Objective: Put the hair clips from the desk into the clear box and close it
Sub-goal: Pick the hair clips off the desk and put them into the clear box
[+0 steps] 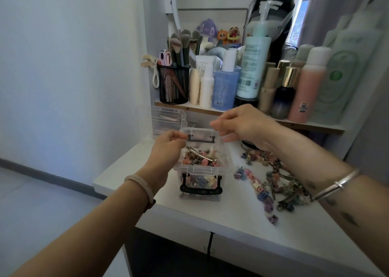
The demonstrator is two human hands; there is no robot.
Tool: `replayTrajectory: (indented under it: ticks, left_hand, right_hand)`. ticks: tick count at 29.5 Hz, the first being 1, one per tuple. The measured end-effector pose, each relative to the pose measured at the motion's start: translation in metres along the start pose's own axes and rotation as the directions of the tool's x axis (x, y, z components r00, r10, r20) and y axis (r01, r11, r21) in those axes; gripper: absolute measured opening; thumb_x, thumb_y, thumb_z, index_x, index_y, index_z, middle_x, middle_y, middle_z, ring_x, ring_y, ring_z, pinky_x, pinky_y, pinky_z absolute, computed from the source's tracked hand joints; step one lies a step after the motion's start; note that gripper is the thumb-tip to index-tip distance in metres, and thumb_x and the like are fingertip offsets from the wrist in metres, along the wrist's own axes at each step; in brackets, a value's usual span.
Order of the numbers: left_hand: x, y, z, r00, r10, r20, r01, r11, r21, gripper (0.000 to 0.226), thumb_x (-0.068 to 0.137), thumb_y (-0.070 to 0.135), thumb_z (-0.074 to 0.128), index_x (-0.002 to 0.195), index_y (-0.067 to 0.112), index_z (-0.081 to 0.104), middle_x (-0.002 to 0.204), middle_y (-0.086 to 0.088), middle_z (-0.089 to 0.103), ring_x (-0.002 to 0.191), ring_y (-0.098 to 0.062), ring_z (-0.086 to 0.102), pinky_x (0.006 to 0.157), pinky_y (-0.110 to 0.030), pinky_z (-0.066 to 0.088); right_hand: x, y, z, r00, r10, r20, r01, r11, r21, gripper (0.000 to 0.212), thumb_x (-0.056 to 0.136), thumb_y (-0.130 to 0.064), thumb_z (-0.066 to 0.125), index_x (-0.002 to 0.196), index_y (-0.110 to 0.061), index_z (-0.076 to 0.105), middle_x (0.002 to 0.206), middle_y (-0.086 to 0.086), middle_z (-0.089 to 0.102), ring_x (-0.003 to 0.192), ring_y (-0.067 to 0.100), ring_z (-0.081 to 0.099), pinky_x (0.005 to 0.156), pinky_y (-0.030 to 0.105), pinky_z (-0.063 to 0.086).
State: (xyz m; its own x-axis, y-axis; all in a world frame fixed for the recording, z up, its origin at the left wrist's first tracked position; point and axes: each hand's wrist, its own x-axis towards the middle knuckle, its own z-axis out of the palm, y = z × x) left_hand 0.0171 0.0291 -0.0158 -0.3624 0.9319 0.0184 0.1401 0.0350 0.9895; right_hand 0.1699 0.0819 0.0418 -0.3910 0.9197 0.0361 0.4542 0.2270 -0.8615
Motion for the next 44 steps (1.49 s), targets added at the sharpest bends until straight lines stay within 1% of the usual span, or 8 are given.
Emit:
replayTrajectory:
  ticks: [4,8,11,16,27,31,37,44]
  left_hand:
    - [-0.003,0.000,0.003,1.000,0.016,0.001,-0.016,1.000,0.008,0.015,0.093,0.003,0.043,0.096,0.012,0.055,0.077,0.003,0.048,0.059,-0.011,0.040,0.057,-0.023,0.039]
    - [-0.003,0.000,0.006,1.000,0.010,0.003,-0.010,1.000,0.010,0.015,0.093,0.003,0.042,0.096,0.012,0.055,0.076,0.003,0.048,0.058,-0.011,0.039,0.057,-0.024,0.039]
    - [-0.004,0.002,0.010,1.000,0.019,0.016,-0.019,1.000,0.011,0.016,0.093,0.003,0.042,0.097,0.011,0.055,0.076,0.003,0.048,0.058,-0.011,0.039,0.056,-0.023,0.038]
    - [-0.007,0.002,0.014,1.000,0.014,0.021,-0.015,1.000,0.011,0.015,0.094,0.003,0.042,0.097,0.011,0.054,0.076,0.003,0.048,0.058,-0.011,0.039,0.056,-0.022,0.038]
    - [-0.007,0.003,0.013,0.999,0.026,0.028,-0.026,1.000,0.017,0.015,0.093,0.003,0.042,0.096,0.011,0.054,0.077,0.003,0.048,0.059,-0.011,0.039,0.056,-0.023,0.038]
    - [-0.006,0.003,0.013,0.999,0.027,0.029,-0.028,0.999,0.016,0.014,0.093,0.003,0.043,0.094,0.012,0.054,0.077,0.003,0.049,0.059,-0.011,0.039,0.056,-0.023,0.038]
    - [-0.006,0.002,0.013,0.999,0.022,0.035,-0.022,1.000,0.014,0.017,0.094,0.003,0.042,0.088,0.014,0.054,0.076,0.003,0.049,0.057,-0.011,0.039,0.055,-0.022,0.037]
    - [-0.007,0.002,0.013,0.999,0.023,0.044,-0.023,1.000,0.015,0.016,0.094,0.004,0.042,0.091,0.013,0.054,0.076,0.003,0.048,0.057,-0.011,0.039,0.055,-0.022,0.037]
  right_hand:
    - [-0.002,0.009,-0.016,0.992,0.033,-0.124,-0.038,0.999,-0.036,0.010,0.087,-0.016,0.062,0.077,-0.016,0.063,0.085,0.003,0.064,0.072,0.012,0.061,0.057,0.018,0.055]
    - [-0.015,0.039,-0.032,0.979,0.206,-0.002,-0.176,0.832,-0.526,0.015,0.086,-0.011,0.062,0.100,-0.005,0.064,0.090,0.011,0.068,0.066,0.018,0.063,0.056,0.024,0.054]
    - [-0.025,0.057,-0.036,0.942,0.334,0.046,-0.211,0.690,-0.692,0.029,0.082,-0.022,0.069,0.106,-0.008,0.063,0.088,0.004,0.062,0.071,0.018,0.061,0.048,0.021,0.048]
    - [-0.029,0.071,-0.026,0.940,0.326,0.100,-0.157,0.676,-0.720,0.036,0.080,-0.034,0.069,0.107,-0.009,0.065,0.098,0.001,0.061,0.091,0.017,0.058,0.078,0.028,0.049]
    - [-0.022,0.083,-0.014,0.989,0.143,0.041,-0.082,0.754,-0.652,0.016,0.080,-0.021,0.070,0.095,-0.014,0.073,0.094,0.000,0.068,0.085,0.010,0.057,0.077,0.022,0.045]
    - [-0.021,0.079,-0.024,0.990,0.090,-0.110,-0.140,0.765,-0.628,0.017,0.087,-0.020,0.061,0.100,-0.015,0.072,0.108,0.004,0.068,0.095,0.018,0.061,0.075,0.024,0.042]
    - [-0.026,0.080,-0.017,0.972,0.237,0.011,-0.145,0.631,-0.762,0.039,0.078,-0.013,0.067,0.117,-0.016,0.064,0.119,0.004,0.063,0.101,0.017,0.056,0.078,0.023,0.044]
    - [-0.023,0.083,-0.017,0.983,0.182,-0.029,-0.150,0.696,-0.702,0.029,0.078,-0.009,0.068,0.106,-0.014,0.069,0.109,0.004,0.067,0.085,0.013,0.056,0.075,0.024,0.047]
